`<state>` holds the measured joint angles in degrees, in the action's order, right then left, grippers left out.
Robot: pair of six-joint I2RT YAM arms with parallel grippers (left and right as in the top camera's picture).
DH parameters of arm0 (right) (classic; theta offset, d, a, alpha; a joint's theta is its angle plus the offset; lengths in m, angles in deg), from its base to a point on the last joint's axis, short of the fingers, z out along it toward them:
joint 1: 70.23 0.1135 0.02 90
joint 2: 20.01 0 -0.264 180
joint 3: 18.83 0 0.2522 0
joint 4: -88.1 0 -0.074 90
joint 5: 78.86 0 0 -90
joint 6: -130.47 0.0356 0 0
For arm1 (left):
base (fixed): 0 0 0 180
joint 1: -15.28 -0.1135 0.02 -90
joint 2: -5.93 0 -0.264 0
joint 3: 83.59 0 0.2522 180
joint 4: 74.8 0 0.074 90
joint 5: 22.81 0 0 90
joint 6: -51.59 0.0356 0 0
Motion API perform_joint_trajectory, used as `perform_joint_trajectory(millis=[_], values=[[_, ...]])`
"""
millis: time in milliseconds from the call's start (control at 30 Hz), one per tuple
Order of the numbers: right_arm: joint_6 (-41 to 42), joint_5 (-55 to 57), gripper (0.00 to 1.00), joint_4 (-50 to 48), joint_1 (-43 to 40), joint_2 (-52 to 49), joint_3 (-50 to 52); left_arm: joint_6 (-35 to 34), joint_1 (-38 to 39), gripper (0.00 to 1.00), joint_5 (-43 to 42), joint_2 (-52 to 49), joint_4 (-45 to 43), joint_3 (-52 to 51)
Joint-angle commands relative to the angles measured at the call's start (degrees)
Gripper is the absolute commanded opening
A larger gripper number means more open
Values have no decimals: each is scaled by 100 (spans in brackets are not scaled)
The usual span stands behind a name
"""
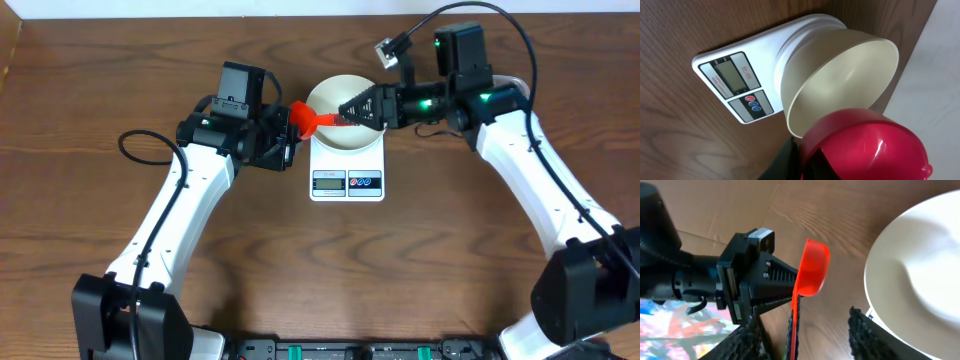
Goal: Scoop item into bowl and weigh 50g on scale
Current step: 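Grasp the scoop handle with the right gripper above the bowl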
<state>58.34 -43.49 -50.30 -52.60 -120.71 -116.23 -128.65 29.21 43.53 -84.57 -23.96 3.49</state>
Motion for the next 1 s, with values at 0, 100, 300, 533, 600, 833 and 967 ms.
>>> perform_joint_trajectory(millis=[0, 100, 300, 533, 600, 833, 967], values=[[142, -2, 52, -79, 146, -68, -98, -72, 4, 7, 81, 81, 17, 4], [144, 103, 47, -125, 219, -68, -98, -72, 4, 7, 79, 81, 20, 4], [144, 221, 37, -127, 306, -68, -98, -72, 4, 7, 79, 81, 20, 4], [149, 313, 34, -127, 396, -68, -98, -72, 4, 7, 79, 81, 22, 4], [188, 361, 33, -129, 428, -68, -98, -70, 4, 7, 79, 81, 24, 4], [278, 424, 28, -146, 476, -68, -98, -72, 4, 7, 76, 81, 24, 4], [302, 459, 23, -146, 476, -68, -98, -72, 4, 7, 76, 81, 24, 4]])
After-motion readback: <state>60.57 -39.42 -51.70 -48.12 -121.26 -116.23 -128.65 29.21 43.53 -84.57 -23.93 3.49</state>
